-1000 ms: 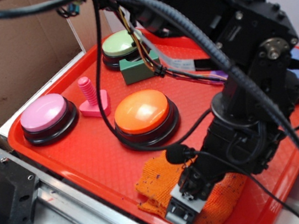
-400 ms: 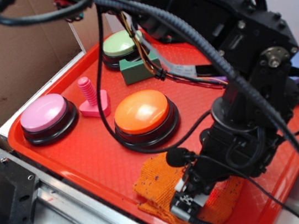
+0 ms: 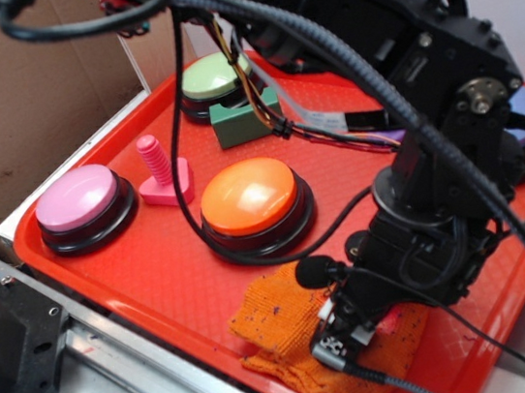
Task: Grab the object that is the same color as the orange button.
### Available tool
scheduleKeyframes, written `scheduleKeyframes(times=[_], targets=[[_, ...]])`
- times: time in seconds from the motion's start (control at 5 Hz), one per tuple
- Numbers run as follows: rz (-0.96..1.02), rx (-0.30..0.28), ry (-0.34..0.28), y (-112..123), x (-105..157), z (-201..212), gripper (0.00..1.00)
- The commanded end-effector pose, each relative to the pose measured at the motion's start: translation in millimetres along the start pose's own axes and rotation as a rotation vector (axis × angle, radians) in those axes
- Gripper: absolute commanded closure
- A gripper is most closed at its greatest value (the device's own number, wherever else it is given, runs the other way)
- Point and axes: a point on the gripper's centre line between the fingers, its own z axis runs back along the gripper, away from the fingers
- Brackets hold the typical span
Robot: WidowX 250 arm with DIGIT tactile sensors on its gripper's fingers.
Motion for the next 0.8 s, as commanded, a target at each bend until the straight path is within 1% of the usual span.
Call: scheduleKeyframes(times=[0.0, 0.2, 0.4, 0.6], targets=[[-0.028, 0.003, -0.055, -4.6, 0.0, 14.0, 1.0], [0.007, 0.014, -0.134, -13.0, -7.8, 34.1, 1.0], [0.05, 0.067, -0.18, -17.5, -22.2, 51.6, 1.0], [0.136, 0.064, -0.219, -15.6, -38.2, 59.0, 1.0]])
